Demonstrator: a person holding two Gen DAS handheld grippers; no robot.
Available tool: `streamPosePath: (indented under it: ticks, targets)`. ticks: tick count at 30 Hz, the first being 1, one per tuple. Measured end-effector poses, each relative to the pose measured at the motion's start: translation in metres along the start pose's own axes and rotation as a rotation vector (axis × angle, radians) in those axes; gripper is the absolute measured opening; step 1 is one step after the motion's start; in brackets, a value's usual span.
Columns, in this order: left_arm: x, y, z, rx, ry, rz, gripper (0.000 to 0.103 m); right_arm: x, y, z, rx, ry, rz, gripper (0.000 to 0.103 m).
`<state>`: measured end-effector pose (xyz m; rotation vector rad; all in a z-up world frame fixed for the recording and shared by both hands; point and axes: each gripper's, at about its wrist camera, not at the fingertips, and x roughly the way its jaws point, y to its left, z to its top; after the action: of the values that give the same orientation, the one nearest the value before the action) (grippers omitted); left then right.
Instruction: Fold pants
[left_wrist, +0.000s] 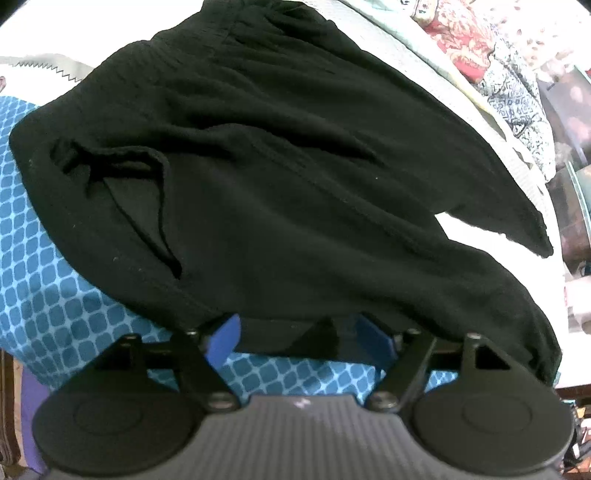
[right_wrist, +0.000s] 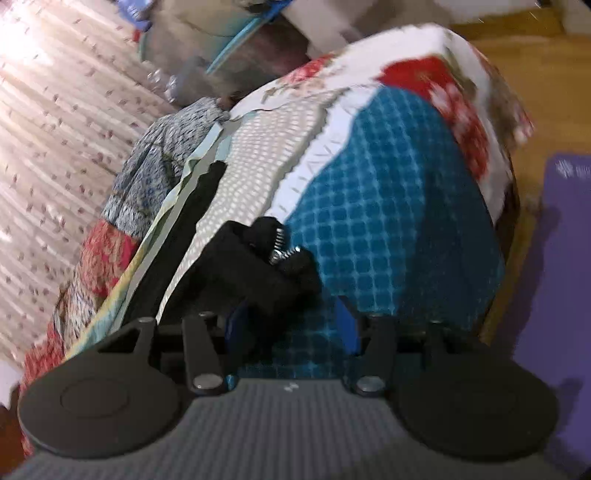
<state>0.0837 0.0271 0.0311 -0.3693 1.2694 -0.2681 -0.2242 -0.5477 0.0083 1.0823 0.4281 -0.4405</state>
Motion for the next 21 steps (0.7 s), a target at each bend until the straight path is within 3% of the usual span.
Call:
streamPosePath:
  ticks: [1, 4, 6, 10, 14, 16, 18, 21]
  targets:
    - [0.002, -0.001, 0.000, 0.005, 0.004, 0.005, 0.072, 0.005, 0.001, 0.003, 0.024, 0.025, 0.032, 0.048]
    - [0.004, -0.003, 0.002, 0.006, 0.007, 0.006, 0.073, 0.026, 0.024, 0.024, 0.014, 0.082, 0.032, 0.012]
    - [0.001, -0.005, 0.005, -0.001, -0.009, 0.001, 0.072, 0.034, 0.053, 0.050, -0.024, 0.050, 0.056, 0.011]
    - [-0.012, -0.002, 0.010, -0.044, -0.056, -0.003, 0.072, 0.035, 0.135, 0.115, -0.063, -0.037, 0.250, 0.010]
    - [-0.019, -0.004, 0.005, -0.060, -0.073, -0.003, 0.072, 0.009, 0.187, 0.146, -0.133, -0.138, 0.436, 0.011]
    - [-0.017, -0.005, 0.002, -0.056, -0.062, 0.008, 0.073, -0.002, 0.179, 0.151, -0.137, -0.166, 0.467, 0.011]
    - [-0.011, -0.002, 0.000, -0.062, -0.037, 0.015, 0.073, -0.002, 0.149, 0.148, -0.103, -0.162, 0.439, 0.011]
    - [0.000, 0.000, -0.003, -0.066, 0.001, 0.025, 0.073, 0.011, 0.069, 0.132, 0.026, -0.089, 0.265, 0.011]
